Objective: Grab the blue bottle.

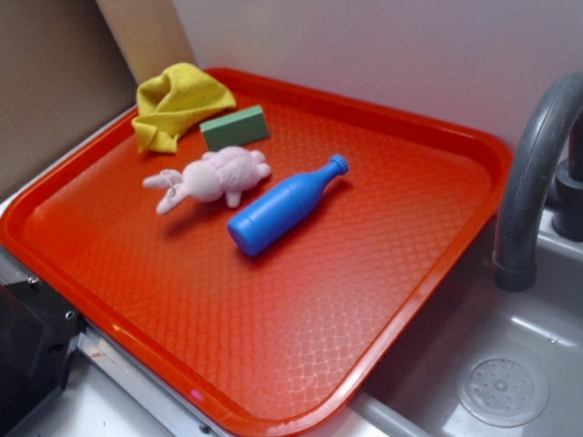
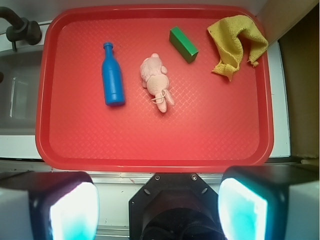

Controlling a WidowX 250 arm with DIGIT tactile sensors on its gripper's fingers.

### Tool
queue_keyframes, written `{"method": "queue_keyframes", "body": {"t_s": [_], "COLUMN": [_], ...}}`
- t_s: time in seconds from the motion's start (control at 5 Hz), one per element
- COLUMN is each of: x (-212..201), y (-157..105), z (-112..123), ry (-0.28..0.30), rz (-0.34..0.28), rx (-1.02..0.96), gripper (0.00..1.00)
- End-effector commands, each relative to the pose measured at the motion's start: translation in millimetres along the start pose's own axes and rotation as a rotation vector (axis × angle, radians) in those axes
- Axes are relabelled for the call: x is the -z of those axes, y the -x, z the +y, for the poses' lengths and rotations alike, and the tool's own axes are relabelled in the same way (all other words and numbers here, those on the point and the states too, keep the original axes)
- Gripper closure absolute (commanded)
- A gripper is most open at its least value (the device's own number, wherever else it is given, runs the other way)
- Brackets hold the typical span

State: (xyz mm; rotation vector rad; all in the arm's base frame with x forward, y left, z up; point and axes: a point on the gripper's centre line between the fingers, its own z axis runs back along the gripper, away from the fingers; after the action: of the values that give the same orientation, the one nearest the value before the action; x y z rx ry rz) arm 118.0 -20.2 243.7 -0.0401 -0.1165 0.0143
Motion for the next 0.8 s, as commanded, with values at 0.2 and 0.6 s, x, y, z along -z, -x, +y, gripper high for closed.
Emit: {"method": "queue_keyframes", "body": {"t_s": [0.2,0.6], "x": [12.4,56.7], "y": [-28.4,-65.3], "z": [-21.4,-55.2], "ry": [-0.009,0.049], "rz": [-0.081,-0.136], "rx": [-0.013,0.047], "gripper": [0.00,0.00]}}
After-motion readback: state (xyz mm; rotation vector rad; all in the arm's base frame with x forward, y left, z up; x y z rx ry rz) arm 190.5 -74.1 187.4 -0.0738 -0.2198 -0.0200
